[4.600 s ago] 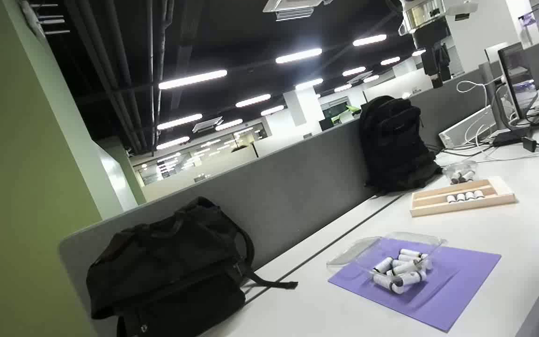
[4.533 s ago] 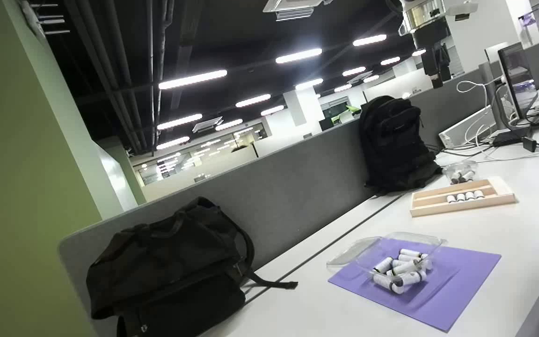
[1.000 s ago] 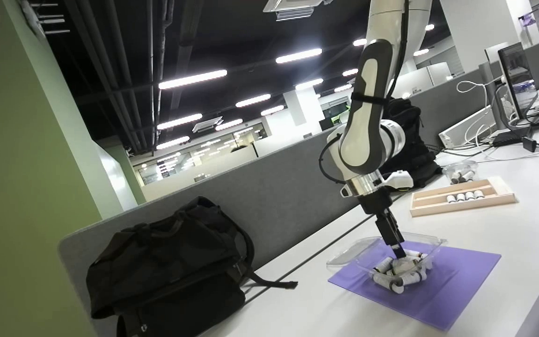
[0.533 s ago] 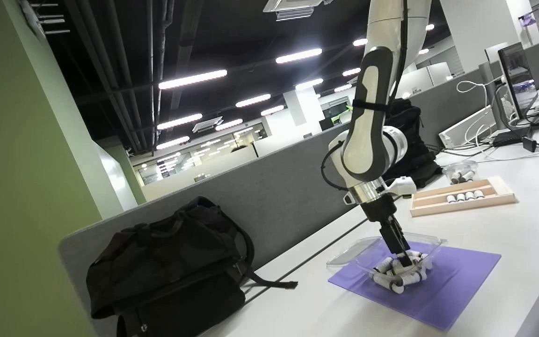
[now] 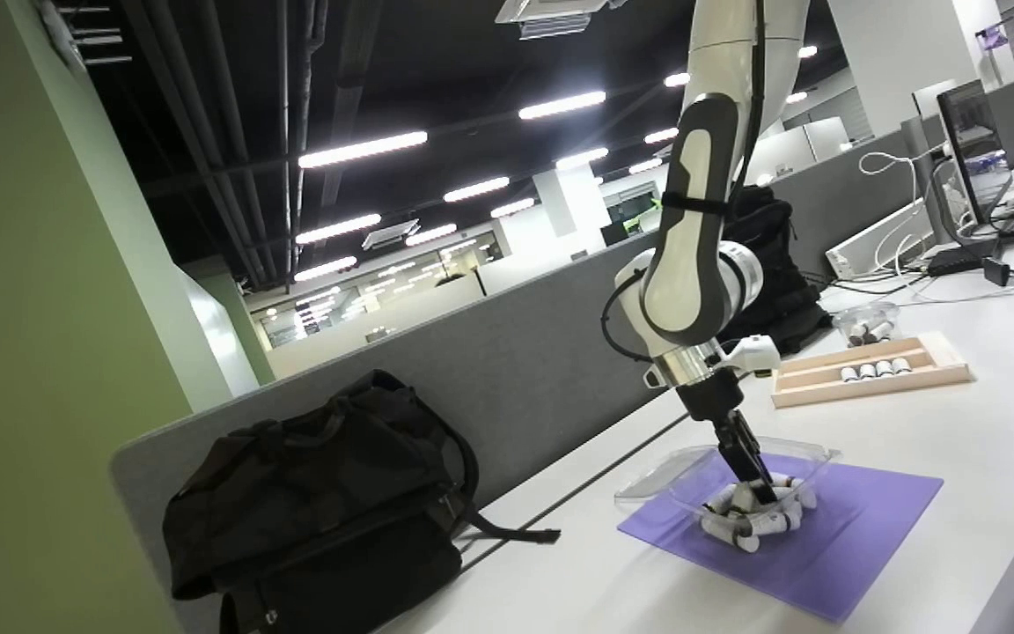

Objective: Pick up the small bottle from the plastic container and put it on the table

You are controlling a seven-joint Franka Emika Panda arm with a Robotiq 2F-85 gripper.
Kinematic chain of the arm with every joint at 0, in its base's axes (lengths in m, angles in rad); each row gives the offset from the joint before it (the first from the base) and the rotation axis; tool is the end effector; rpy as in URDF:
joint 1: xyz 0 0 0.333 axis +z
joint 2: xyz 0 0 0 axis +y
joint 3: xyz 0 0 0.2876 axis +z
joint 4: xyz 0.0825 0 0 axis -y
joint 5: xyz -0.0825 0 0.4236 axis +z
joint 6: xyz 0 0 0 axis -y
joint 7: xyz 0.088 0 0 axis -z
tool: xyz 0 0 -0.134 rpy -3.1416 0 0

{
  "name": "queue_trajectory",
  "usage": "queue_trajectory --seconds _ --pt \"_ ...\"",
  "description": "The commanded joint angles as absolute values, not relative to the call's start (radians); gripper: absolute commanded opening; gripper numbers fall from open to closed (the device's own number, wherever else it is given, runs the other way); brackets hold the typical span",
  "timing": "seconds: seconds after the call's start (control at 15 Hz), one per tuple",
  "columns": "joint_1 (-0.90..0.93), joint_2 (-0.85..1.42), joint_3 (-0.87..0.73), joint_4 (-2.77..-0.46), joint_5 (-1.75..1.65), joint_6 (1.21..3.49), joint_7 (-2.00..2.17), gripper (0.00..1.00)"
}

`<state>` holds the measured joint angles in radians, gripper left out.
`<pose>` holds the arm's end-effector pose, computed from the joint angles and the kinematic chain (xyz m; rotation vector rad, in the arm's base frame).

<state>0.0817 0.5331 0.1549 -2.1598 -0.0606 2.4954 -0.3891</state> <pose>0.5198 0.1360 0.0479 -2.8983 -0.9991 0.2848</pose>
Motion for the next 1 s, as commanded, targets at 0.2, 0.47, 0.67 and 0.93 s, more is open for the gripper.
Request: queue_trajectory --seconds 0.2,0.47,0.67,0.93 --pt "0.073 0.528 0.135 -2.137 -0.081 2.464 -0.348 0.0" --pt "0.069 0.498 0.124 -2.14 -0.087 2.451 -0.347 0.0" --pt "0.058 0.471 0.13 -2.134 -0.082 2.408 -0.372 0.28" --pt "0.027 0.477 0.161 -2.096 -0.053 2.303 -0.471 0.54"
